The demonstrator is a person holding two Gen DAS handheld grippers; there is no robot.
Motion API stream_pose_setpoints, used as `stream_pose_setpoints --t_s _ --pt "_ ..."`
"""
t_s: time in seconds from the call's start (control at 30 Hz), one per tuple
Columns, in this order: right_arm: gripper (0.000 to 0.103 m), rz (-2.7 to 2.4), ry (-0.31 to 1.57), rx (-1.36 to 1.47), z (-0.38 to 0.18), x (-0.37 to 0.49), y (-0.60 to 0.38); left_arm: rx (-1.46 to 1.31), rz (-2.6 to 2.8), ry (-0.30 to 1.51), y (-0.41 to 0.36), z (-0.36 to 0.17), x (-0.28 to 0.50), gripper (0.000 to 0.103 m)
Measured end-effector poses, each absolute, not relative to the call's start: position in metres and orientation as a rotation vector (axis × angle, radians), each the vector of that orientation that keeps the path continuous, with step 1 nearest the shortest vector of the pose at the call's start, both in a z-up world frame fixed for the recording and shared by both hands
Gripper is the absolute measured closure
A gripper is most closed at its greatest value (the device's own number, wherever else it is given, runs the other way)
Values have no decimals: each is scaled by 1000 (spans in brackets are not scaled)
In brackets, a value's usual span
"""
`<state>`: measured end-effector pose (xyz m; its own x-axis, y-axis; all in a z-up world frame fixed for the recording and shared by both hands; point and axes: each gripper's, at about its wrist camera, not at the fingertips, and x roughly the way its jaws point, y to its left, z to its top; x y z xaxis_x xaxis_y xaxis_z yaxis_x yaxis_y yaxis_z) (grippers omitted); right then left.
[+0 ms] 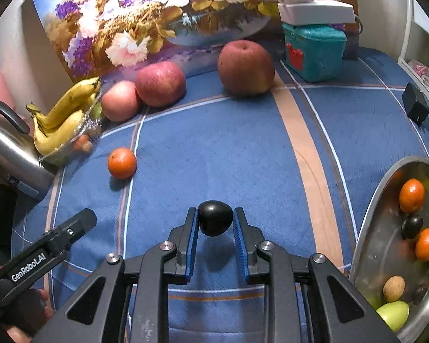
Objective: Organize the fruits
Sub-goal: 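Lift the black plum with the right tool while the left tool grasps the tangerine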
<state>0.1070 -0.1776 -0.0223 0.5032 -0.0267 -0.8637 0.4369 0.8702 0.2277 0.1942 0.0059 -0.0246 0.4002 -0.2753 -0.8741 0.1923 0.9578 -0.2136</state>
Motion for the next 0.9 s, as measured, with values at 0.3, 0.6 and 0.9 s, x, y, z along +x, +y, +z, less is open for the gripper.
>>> stream_pose_setpoints --t_s 0.3,0.6,0.9 --pt "78 -269 948 473 -18 124 -185 -37 -361 1128 -33 -27 215 37" --pt "78 -266 920 510 -26 134 -209 62 -338 1146 -59 -40 238 47" --pt "78 -264 924 538 -37 139 -217 65 -339 1142 -67 -47 243 61"
